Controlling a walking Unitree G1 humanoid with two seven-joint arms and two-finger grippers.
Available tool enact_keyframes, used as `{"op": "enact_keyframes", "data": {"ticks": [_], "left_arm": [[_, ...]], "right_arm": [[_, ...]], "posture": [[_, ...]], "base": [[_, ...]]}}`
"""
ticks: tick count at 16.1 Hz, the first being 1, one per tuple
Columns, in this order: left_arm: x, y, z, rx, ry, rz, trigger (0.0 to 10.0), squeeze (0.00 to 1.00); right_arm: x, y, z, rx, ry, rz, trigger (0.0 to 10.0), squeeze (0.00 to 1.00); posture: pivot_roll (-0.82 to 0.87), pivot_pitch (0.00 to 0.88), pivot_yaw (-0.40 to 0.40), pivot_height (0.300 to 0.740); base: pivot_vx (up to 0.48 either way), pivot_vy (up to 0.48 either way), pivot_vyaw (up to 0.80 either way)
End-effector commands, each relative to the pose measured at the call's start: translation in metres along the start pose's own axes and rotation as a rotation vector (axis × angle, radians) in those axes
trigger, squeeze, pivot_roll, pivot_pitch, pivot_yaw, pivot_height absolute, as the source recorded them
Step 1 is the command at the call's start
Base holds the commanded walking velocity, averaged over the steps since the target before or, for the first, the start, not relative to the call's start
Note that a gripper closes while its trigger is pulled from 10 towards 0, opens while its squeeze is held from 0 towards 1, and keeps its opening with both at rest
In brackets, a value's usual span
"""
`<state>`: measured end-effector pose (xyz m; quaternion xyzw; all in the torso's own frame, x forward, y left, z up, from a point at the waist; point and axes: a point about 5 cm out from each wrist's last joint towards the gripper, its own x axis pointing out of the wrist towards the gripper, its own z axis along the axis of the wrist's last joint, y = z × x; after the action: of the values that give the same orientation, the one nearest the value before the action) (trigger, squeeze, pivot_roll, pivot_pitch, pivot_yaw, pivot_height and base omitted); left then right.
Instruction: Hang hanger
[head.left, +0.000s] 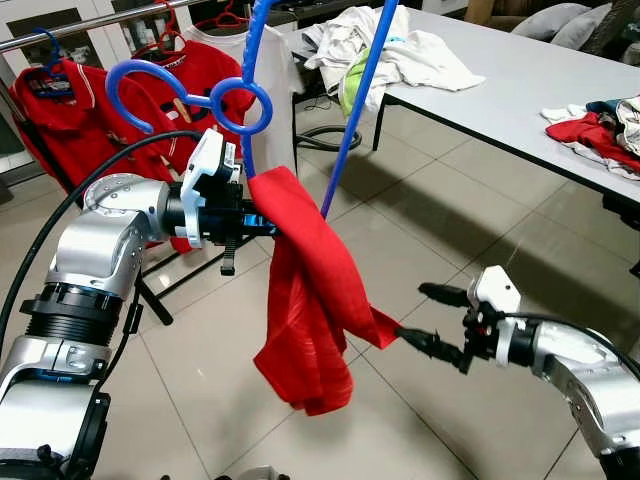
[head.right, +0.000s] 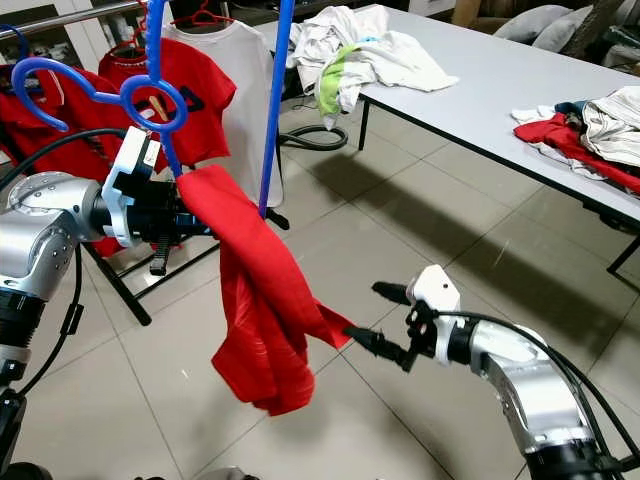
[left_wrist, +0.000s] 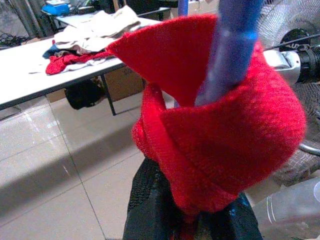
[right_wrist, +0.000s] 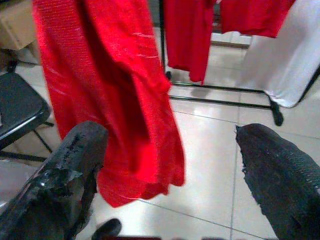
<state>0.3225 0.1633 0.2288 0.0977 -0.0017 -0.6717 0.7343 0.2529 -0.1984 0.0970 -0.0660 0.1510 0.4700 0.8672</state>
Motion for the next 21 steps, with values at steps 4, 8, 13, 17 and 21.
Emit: {"op": "enact_keyframes", "data": {"ticks": [4, 8, 13, 17, 21], "left_arm": [[-0.001, 0.0, 0.019, 0.038, -0.041, -0.036, 0.0, 0.0], [0.001, -0.001, 0.023, 0.045, -0.048, -0.047, 0.0, 0.0], [0.009, 0.005, 0.036, 0.098, -0.126, 0.01, 0.0, 0.0], [0.011, 0.005, 0.04, 0.101, -0.154, 0.014, 0.0, 0.0], [0.011, 0.005, 0.039, 0.098, -0.148, 0.014, 0.0, 0.0]], "right_arm": [[0.009, -0.005, -0.003, -0.027, 0.001, -0.073, 10.0, 0.0], [0.007, -0.005, -0.003, -0.004, 0.005, -0.037, 0.0, 0.0], [0.022, 0.006, -0.006, 0.013, -0.005, 0.025, 0.0, 0.0], [0.034, 0.005, -0.004, 0.052, -0.052, -0.021, 0.0, 0.0], [0.042, 0.004, 0.005, 0.099, -0.14, -0.043, 0.0, 0.0]], "posture": [[-0.05, 0.0, 0.069, 0.74], [-0.05, 0.0, 0.066, 0.74], [-0.05, 0.0, 0.064, 0.74], [-0.05, 0.0, 0.065, 0.74], [-0.05, 0.0, 0.066, 0.74]], "base": [[0.0, 0.0, 0.0], [0.0, 0.0, 0.0], [0.0, 0.0, 0.0], [0.0, 0.0, 0.0], [0.0, 0.0, 0.0]]}}
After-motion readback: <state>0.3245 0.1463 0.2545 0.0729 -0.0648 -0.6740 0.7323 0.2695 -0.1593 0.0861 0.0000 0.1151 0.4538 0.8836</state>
